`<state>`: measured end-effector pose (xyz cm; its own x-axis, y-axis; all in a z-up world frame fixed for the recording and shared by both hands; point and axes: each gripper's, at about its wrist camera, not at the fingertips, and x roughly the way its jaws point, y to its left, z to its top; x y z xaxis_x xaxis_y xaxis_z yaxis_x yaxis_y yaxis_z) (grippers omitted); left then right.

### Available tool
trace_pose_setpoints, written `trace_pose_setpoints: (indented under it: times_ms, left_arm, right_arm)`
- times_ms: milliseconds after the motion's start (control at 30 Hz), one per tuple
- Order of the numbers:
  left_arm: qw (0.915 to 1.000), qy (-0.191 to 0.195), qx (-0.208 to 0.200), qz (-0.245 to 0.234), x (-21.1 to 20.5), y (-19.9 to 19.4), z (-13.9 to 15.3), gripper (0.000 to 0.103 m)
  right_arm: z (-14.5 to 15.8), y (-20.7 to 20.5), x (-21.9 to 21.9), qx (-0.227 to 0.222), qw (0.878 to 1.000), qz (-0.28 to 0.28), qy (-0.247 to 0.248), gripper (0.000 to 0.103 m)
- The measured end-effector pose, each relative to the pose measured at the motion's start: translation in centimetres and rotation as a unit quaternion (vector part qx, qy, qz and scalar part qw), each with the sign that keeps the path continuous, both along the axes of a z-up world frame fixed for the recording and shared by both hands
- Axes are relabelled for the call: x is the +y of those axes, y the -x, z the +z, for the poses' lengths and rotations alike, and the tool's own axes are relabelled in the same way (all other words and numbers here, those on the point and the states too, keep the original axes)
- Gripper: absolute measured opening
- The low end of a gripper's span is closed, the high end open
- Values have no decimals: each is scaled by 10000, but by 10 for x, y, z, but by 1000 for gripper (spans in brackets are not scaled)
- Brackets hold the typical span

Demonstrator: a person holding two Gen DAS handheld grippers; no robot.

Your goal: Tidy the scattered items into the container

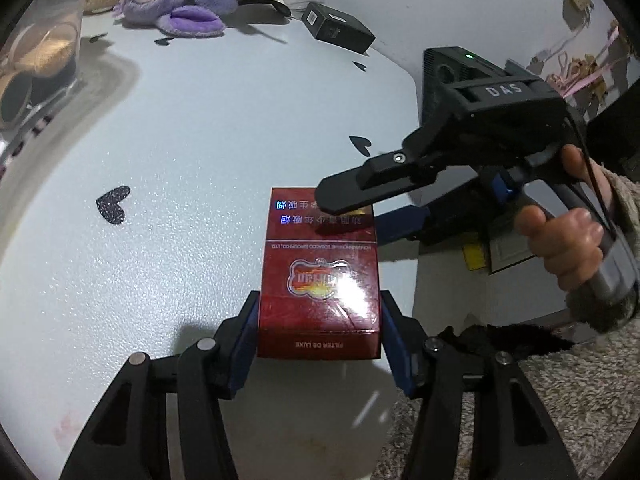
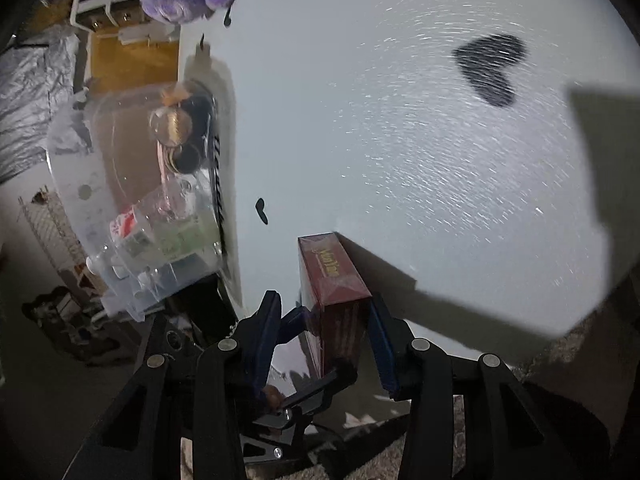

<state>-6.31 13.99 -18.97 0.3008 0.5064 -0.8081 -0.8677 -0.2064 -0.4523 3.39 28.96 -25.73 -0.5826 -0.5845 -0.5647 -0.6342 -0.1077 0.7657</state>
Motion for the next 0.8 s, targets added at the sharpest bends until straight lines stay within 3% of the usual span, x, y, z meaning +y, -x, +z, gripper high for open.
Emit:
trace_pose_setpoints:
  times_ms: [67, 333, 467, 633, 800]
  left_arm:
    - [9999, 10, -117, 23, 0, 4, -1, 55]
    - [9995, -152, 244, 151, -9, 1, 18, 56]
    - [9951, -395, 830, 373, -16, -5, 56, 56]
    - [9792, -838, 1735, 643, -27, -7, 119, 56]
    - [9554, -1297, 2489, 915, -42, 8, 189, 56]
  right_arm:
    - [3, 7, 0, -111, 9994, 271, -160, 28]
    - [26, 16, -3, 34, 9973, 587, -431, 27]
    - [56, 24, -4, 346, 9958, 601, -596, 27]
    - [122, 40, 0, 1091, 9876, 735, -857, 27]
    - [196, 72, 3, 1817, 9692, 1152, -1203, 27]
